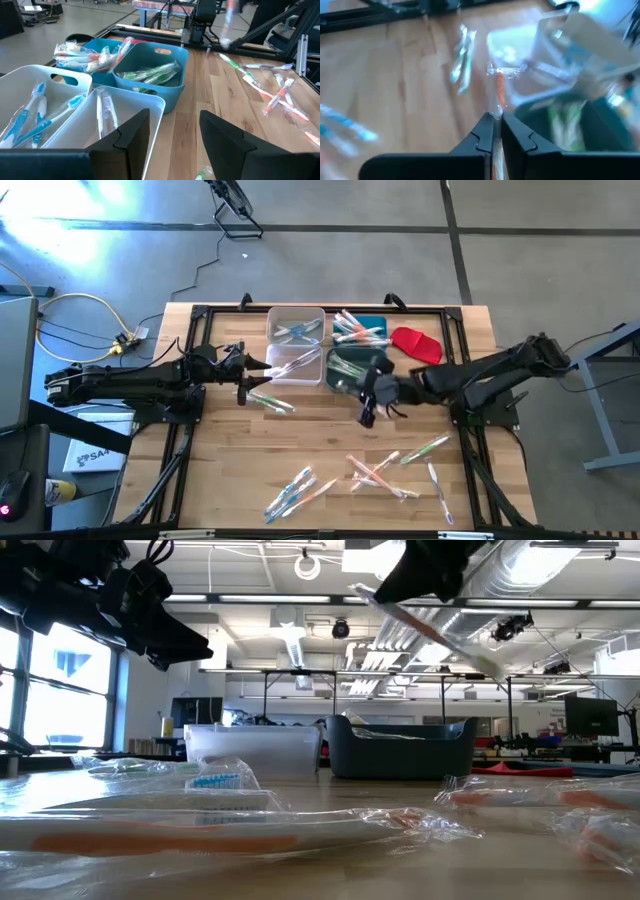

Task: Pick & Place Toothbrushes
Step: Put the orange toothbrush into the blue bin

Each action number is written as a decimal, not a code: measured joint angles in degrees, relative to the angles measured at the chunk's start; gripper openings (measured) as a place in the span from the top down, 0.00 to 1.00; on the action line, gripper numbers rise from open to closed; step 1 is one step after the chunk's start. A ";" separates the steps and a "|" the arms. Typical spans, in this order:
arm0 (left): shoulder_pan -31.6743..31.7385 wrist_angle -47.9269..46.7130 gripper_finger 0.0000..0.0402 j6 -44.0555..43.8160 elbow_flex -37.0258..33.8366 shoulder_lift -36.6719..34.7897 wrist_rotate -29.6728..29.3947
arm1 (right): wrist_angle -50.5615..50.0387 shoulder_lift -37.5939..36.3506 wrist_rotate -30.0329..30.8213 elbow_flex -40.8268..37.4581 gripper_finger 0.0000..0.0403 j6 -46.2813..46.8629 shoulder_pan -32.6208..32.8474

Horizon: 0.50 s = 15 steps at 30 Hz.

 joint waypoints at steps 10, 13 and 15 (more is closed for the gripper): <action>0.00 0.00 0.57 0.48 0.00 -0.01 -0.01 | 12.19 0.00 -4.76 0.00 0.98 -19.50 -13.47; 0.00 0.01 0.57 0.48 0.00 -0.01 -0.01 | 15.77 0.00 -7.55 0.00 0.98 -22.71 -17.92; 0.01 0.01 0.57 0.48 0.00 -0.01 -0.01 | 17.69 0.09 -10.21 0.00 0.98 -24.31 -20.94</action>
